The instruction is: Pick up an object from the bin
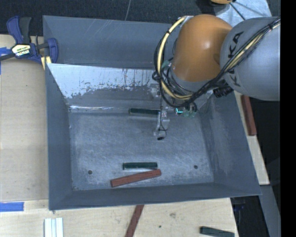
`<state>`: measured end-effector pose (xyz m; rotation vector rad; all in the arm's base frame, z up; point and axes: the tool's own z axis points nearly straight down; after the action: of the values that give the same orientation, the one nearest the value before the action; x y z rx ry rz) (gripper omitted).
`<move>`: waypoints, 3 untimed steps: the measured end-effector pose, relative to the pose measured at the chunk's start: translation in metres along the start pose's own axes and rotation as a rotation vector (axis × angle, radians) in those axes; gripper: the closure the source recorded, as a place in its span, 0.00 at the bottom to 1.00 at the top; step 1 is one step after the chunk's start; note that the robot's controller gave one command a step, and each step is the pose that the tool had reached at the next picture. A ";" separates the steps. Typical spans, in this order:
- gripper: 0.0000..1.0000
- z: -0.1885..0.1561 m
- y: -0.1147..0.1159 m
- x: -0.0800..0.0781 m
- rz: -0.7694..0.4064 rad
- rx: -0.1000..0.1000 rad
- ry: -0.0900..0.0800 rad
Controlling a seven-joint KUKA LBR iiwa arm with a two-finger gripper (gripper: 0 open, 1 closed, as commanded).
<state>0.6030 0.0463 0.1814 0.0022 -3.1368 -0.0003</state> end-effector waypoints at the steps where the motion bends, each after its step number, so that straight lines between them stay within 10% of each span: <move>1: 0.00 -0.002 0.000 0.000 0.000 0.000 -0.002; 3: 0.00 -0.003 0.036 0.011 -0.084 0.002 -0.008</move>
Offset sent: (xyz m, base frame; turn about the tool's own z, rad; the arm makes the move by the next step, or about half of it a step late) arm -0.0252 0.0675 0.0022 -0.1522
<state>0.5917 0.0819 0.1841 0.1336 -3.1423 0.0029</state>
